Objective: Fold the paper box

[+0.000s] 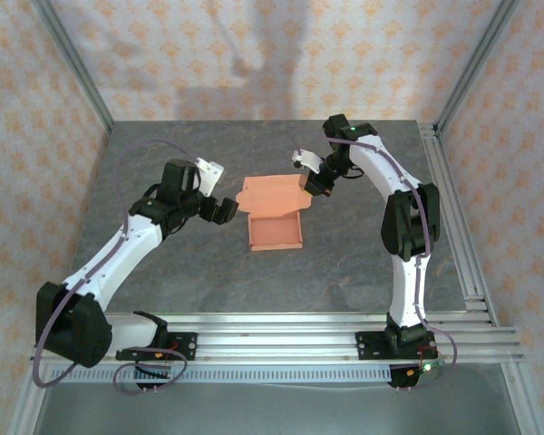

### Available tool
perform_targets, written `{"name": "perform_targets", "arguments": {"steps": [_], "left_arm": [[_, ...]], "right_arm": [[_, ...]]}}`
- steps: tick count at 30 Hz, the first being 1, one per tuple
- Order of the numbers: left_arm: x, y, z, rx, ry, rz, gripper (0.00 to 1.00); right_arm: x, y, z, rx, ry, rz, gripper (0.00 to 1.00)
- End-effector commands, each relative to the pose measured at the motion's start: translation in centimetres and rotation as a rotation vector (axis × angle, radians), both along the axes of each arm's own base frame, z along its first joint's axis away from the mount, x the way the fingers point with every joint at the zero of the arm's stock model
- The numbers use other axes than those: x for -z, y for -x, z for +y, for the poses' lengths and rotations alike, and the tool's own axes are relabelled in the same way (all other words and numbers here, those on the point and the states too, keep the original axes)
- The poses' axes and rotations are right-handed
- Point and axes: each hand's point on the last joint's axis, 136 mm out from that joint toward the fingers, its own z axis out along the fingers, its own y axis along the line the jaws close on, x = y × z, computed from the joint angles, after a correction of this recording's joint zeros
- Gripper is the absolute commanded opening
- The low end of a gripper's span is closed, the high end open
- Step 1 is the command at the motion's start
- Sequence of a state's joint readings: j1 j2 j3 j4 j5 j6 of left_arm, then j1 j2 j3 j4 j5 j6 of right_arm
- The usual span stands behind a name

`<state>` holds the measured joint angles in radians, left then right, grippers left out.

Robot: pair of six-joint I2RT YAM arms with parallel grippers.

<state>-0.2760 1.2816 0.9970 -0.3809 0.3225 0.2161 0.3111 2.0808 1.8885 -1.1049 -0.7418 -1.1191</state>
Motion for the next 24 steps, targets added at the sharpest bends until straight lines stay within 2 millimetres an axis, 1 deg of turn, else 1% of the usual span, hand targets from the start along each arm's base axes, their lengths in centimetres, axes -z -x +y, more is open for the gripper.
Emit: {"name": "perform_targets", "arguments": {"steps": [1,4,5,8,12,15,16,17,20,23,24], "left_arm": [[-1.8,-1.5,-2.0,0.158,-0.028,-0.063,0.97],[-1.1,-2.4,-2.7,0.222,-0.068,0.001,0.90],[-0.8,-2.6,-3.1,0.254,-0.075,0.013,0.86],[-0.2,-3.0,-3.8,0.315,-0.088,0.060,0.78],[0.4,-3.5,-4.6,0.369,-0.089,0.113,0.73],[1.3,-4.0,-4.5,0.377,-0.115,0.139,0.70],[1.6,-4.2,-4.4,0.374,-0.124,0.141,0.66],[1.9,-4.4,-4.3,0.373,-0.124,0.152,0.64],[2.5,-4.7,-4.2,0.372,-0.112,0.166,0.63],[3.0,-5.1,-4.0,0.367,-0.102,0.173,0.57],[3.1,-5.2,-4.0,0.369,-0.099,0.178,0.56]], "right_arm": [[-1.9,0.4,-0.3,0.000,-0.013,-0.042,0.00],[-2.0,0.5,-0.4,0.001,-0.009,-0.043,0.00],[-2.0,0.5,-0.4,0.001,-0.007,-0.043,0.00],[-2.0,0.7,-0.5,0.005,-0.003,-0.034,0.00],[-2.1,0.7,-0.7,0.015,0.003,-0.032,0.00],[-1.9,0.6,-0.6,0.020,0.002,-0.032,0.00],[-1.9,0.6,-0.6,0.023,0.000,-0.031,0.00],[-2.0,0.6,-0.5,0.023,-0.002,-0.029,0.00],[-2.1,0.7,-0.6,0.022,0.001,-0.028,0.00],[-2.2,0.7,-0.7,0.021,0.004,-0.027,0.00],[-2.3,0.7,-0.7,0.021,0.004,-0.027,0.00]]}}
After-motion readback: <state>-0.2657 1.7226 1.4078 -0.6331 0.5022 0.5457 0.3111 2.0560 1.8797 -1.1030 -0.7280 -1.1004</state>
